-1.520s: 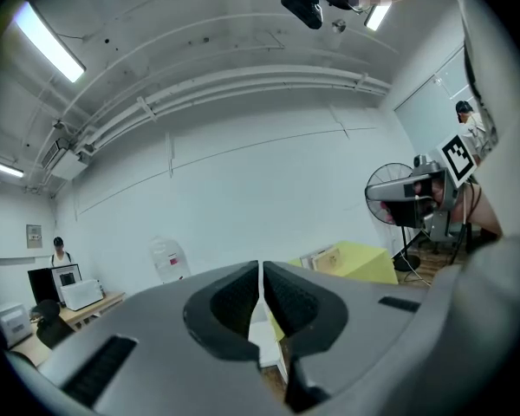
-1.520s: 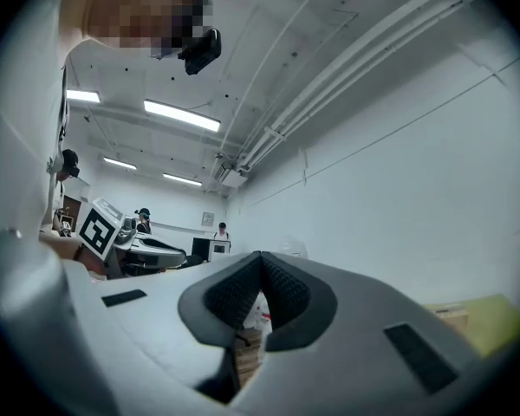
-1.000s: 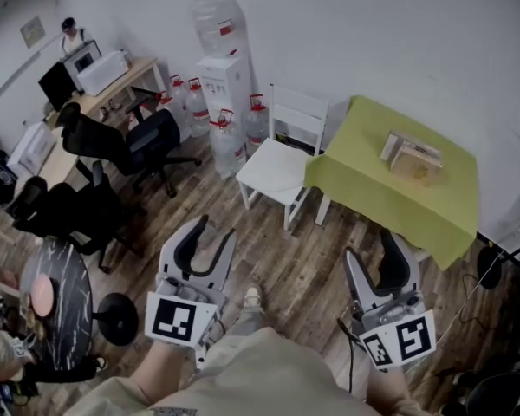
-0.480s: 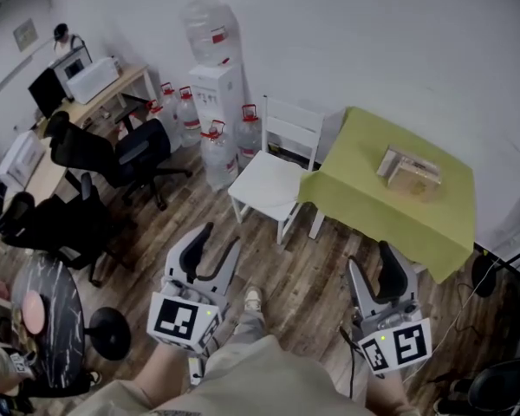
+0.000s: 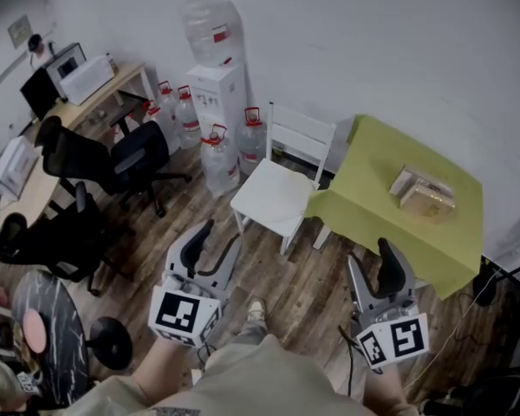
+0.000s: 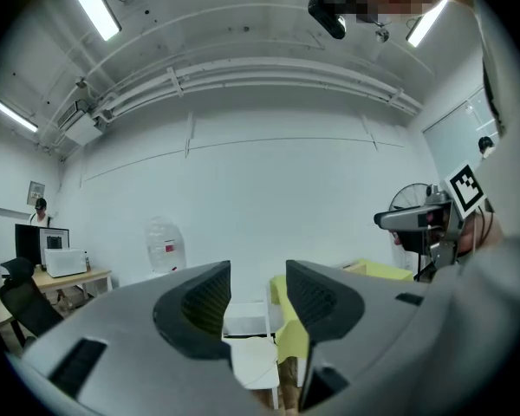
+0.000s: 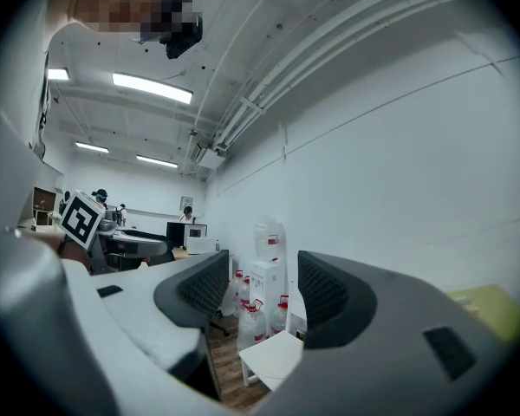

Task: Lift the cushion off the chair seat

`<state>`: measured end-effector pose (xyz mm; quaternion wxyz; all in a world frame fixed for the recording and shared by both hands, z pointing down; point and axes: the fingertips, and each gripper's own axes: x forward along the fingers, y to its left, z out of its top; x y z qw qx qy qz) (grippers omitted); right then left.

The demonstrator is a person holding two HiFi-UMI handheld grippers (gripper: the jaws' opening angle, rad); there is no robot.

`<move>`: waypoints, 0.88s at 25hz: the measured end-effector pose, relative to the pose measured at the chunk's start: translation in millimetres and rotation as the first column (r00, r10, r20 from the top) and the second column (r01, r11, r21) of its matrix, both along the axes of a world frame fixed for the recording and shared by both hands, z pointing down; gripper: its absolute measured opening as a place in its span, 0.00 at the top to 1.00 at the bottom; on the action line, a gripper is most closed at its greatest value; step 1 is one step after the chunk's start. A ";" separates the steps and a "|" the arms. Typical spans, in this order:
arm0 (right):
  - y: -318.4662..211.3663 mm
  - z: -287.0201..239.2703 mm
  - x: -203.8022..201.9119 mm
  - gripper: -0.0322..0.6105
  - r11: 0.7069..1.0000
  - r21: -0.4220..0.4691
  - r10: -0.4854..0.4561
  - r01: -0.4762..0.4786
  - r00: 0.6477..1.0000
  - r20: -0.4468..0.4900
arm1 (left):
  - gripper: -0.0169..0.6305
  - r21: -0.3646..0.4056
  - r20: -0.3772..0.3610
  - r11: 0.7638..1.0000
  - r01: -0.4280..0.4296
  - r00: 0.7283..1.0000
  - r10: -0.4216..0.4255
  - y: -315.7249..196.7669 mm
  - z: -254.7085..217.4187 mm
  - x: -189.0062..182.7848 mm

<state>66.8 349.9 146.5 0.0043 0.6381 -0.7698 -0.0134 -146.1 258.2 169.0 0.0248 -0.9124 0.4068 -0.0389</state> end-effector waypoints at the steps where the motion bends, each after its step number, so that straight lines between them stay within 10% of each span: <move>1: -14.9 1.8 -2.2 0.55 1.000 -0.008 0.000 0.000 1.000 0.000 | 0.67 -0.003 0.003 1.000 0.000 1.000 0.000 -14.8 1.7 -1.8; 22: -271.3 110.5 -23.8 0.54 0.964 -0.259 -0.043 0.059 0.997 0.067 | 0.67 -0.245 0.038 0.969 -0.003 0.999 0.013 -251.6 93.1 -7.9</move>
